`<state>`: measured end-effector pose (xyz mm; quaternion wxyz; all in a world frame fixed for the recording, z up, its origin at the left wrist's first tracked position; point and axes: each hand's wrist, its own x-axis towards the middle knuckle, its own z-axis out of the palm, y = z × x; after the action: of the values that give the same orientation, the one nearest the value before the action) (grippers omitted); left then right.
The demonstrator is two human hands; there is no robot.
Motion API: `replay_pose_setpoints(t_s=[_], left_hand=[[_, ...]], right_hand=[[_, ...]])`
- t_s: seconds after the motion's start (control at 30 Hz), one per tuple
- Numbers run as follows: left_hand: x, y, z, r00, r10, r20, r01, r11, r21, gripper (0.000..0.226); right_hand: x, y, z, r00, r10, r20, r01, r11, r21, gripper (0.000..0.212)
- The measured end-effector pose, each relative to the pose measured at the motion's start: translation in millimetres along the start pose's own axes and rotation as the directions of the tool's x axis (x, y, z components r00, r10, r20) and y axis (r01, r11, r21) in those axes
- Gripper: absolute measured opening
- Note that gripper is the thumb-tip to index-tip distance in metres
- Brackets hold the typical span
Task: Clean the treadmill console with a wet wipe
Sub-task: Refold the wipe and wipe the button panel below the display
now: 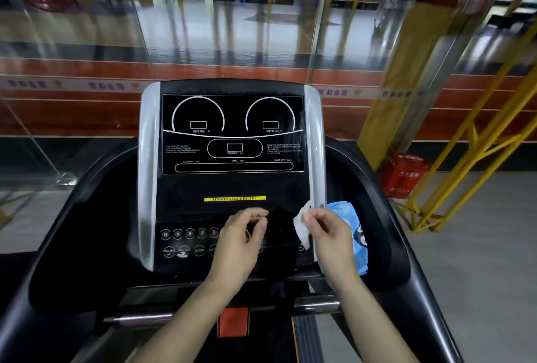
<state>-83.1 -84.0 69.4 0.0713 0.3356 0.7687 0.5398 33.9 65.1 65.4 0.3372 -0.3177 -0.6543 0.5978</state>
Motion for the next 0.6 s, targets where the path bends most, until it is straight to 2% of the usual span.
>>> replay_pose_setpoints(t_s=[0.07,0.13,0.23,0.37,0.5,0.53,0.6], left_hand=[[-7.6,7.9,6.0,0.998,-0.054,0.020,0.056,0.985,-0.163,0.016],[-14.3,12.4,11.1,0.999,-0.008,0.049,0.018,0.976,-0.216,0.016],[-17.2,15.5,17.4,0.996,0.044,0.072,-0.028,0.976,-0.215,0.014],[-19.0,14.1,23.4,0.997,0.058,0.046,-0.050,0.985,-0.167,0.013],[-15.4,10.4,22.7,0.998,0.064,0.000,-0.064,0.994,-0.084,0.021],[-14.4,10.6,22.2,0.998,0.056,-0.007,-0.056,0.996,-0.067,0.024],[-11.8,11.3,22.0,1.000,0.026,-0.018,-0.027,0.998,-0.051,0.029]], right_hand=[[-10.0,-3.9,1.0,0.989,0.135,0.065,-0.147,0.952,0.268,0.021],[-19.2,-5.5,3.8,0.959,0.230,0.167,-0.282,0.849,0.447,0.018],[-28.1,-8.2,7.8,0.933,0.265,0.243,-0.357,0.761,0.542,0.015],[-32.5,-8.8,9.8,0.924,0.280,0.259,-0.381,0.693,0.611,0.028],[-31.6,-7.8,6.7,0.903,0.284,0.321,-0.429,0.607,0.669,0.040],[-31.7,-9.4,6.0,0.897,0.281,0.340,-0.441,0.593,0.674,0.044],[-30.7,-9.4,5.2,0.908,0.247,0.339,-0.416,0.636,0.650,0.044]])
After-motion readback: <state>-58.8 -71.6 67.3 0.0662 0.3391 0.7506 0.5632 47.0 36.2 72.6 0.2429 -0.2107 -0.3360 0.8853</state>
